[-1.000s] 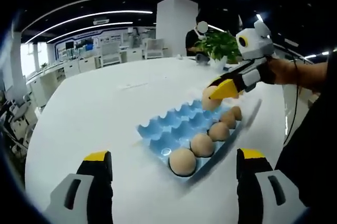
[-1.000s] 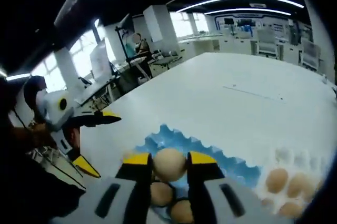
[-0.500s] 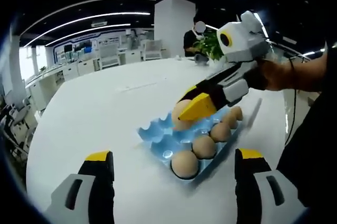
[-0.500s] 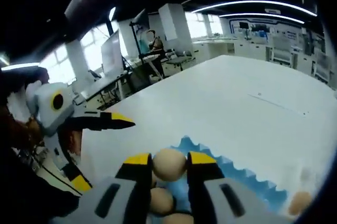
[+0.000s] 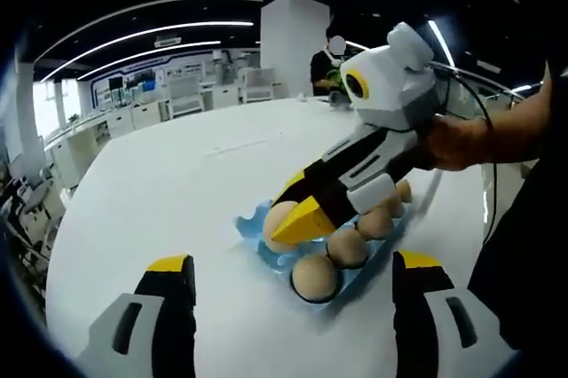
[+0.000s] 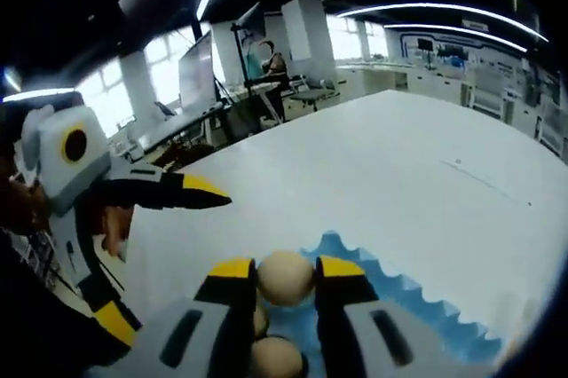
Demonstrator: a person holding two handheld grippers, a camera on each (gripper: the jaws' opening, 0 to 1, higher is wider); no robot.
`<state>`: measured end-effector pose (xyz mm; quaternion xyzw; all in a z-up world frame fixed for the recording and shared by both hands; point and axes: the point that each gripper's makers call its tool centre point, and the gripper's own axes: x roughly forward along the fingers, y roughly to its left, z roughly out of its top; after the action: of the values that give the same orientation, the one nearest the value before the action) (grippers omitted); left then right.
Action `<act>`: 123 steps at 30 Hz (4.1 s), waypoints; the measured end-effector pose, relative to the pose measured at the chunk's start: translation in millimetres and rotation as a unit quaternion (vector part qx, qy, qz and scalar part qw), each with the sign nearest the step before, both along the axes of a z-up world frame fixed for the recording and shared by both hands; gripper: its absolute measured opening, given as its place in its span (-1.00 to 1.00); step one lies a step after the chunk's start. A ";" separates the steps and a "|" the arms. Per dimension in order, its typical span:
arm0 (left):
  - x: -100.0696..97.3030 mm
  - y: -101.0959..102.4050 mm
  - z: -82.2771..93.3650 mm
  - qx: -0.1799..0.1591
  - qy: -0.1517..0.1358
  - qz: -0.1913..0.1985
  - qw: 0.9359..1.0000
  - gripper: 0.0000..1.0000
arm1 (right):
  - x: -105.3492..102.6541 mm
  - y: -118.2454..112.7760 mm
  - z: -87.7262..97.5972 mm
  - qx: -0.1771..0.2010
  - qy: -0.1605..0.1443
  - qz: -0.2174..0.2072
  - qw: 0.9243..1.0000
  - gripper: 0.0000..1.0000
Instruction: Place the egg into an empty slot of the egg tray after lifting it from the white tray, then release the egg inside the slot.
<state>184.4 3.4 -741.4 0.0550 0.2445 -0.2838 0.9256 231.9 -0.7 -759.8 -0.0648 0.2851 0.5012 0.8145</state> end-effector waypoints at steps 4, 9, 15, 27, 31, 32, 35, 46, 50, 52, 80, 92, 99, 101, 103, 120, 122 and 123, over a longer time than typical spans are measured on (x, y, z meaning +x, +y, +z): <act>0.4 -1.6 0.8 0.002 0.001 -0.001 1.000 0.83 | -1.1 -0.5 -6.9 -0.014 -0.008 0.006 1.000 -0.49; -0.1 -2.8 1.5 0.002 0.002 -0.003 1.000 0.79 | 0.1 -0.4 -11.0 -0.020 -0.006 0.006 1.000 -0.49; -0.2 -5.0 5.3 0.003 0.000 -0.007 1.000 0.78 | -0.7 1.4 -20.4 -0.037 -0.014 0.015 0.999 -0.48; 2.4 -3.0 11.8 -0.002 -0.003 -0.003 1.000 0.74 | 3.6 2.5 -22.1 -0.030 -0.006 0.011 0.999 -0.48; 1.9 -2.8 12.2 0.001 -0.003 -0.006 1.000 0.72 | 4.2 2.4 -22.0 -0.029 -0.005 0.009 1.000 -0.48; 1.8 -3.0 12.6 0.001 -0.003 -0.006 1.000 0.72 | 3.8 2.3 -21.9 -0.029 -0.005 0.010 1.000 -0.47; 2.1 -3.7 13.7 0.002 -0.004 -0.008 1.000 0.72 | 3.9 2.7 -21.7 -0.028 -0.006 0.010 1.000 -0.47; 3.4 -0.2 14.0 0.005 -0.010 -0.007 1.000 0.66 | 4.5 2.4 -20.7 -0.019 -0.008 0.010 1.000 -0.49; 2.9 1.3 15.2 0.007 -0.013 -0.005 1.000 0.67 | 3.9 0.9 -20.0 -0.017 -0.008 0.008 1.000 -0.49; 2.6 0.3 15.9 0.005 -0.013 -0.005 1.000 0.67 | 2.6 -2.8 -19.0 -0.014 -0.010 0.006 1.000 -0.49; 0.3 -15.7 13.6 0.001 -0.012 -0.033 0.999 0.62 | 12.6 -146.2 4.7 0.033 -0.007 -0.194 0.980 -0.56; 0.9 -15.1 12.0 0.001 -0.010 -0.033 0.999 0.61 | 29.6 -266.8 6.6 -0.009 -0.053 -0.354 0.934 -0.56; 1.1 -16.1 10.9 0.001 -0.009 -0.034 0.999 0.60 | 34.9 -311.5 9.2 -0.024 -0.077 -0.414 0.907 -0.56; 1.2 -15.9 11.2 0.001 -0.009 -0.034 0.999 0.60 | 36.3 -318.1 1.6 -0.031 -0.071 -0.419 0.905 -0.56; 1.6 -14.9 12.1 0.002 -0.010 -0.033 0.999 0.59 | 34.9 -322.5 -8.7 -0.043 -0.059 -0.423 0.903 -0.55; 5.7 -9.5 16.4 0.006 -0.019 -0.022 1.000 0.61 | 31.1 -320.6 -15.9 -0.067 -0.084 -0.405 0.908 -0.54; 6.1 -8.5 17.2 0.003 -0.019 -0.020 1.000 0.60 | 31.4 -318.6 -7.8 -0.057 -0.089 -0.405 0.908 -0.54; 6.4 -8.1 17.3 0.003 -0.019 -0.019 1.000 0.61 | 32.2 -318.3 -6.0 -0.055 -0.090 -0.404 0.909 -0.54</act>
<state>190.8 -4.8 -724.0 0.0678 0.2265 -0.2996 0.9243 264.1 -319.0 -765.8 -0.0338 0.2390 0.1051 0.9647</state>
